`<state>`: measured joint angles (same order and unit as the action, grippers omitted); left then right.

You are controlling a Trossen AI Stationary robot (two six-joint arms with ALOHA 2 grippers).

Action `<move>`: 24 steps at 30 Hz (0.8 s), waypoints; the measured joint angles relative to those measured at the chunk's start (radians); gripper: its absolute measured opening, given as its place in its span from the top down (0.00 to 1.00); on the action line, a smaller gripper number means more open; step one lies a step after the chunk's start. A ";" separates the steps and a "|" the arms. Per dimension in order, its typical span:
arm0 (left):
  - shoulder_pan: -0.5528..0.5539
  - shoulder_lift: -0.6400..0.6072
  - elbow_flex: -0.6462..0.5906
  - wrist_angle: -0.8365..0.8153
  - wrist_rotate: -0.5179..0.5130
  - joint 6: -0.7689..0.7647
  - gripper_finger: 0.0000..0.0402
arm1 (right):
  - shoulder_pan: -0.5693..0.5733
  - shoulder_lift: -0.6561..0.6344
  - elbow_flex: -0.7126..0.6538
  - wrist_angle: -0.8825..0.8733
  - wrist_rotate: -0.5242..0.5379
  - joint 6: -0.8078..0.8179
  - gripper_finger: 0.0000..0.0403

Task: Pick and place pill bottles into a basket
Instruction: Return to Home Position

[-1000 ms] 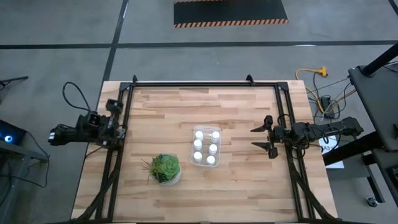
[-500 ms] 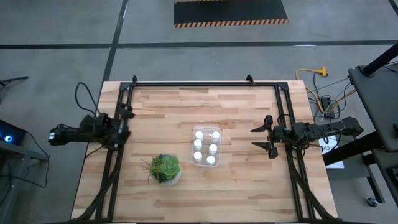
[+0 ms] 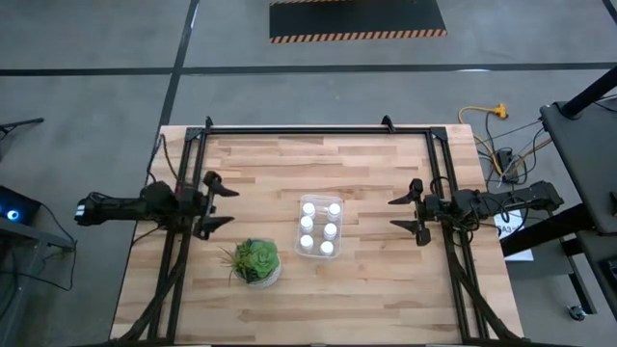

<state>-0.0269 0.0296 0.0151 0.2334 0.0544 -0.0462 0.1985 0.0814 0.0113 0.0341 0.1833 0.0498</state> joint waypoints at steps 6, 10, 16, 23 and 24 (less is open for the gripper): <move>0.000 0.000 0.003 -0.123 0.000 -0.001 0.22 | 0.000 0.000 0.000 0.000 0.000 0.002 0.35; 0.000 0.003 0.003 -0.183 0.000 0.000 0.22 | 0.000 0.000 0.000 0.000 0.000 0.001 0.35; 0.000 0.008 0.016 -0.265 -0.006 0.000 0.22 | 0.000 0.000 0.000 0.000 0.000 0.001 0.35; 0.001 0.048 0.024 -0.293 -0.007 0.026 0.22 | 0.000 0.000 0.000 0.000 0.000 0.002 0.35; 0.001 0.054 0.024 -0.294 -0.007 0.027 0.22 | 0.000 0.000 0.000 0.000 0.000 0.001 0.35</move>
<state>-0.0261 0.0840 0.0391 -0.0605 0.0471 -0.0196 0.1984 0.0814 0.0113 0.0341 0.1833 0.0509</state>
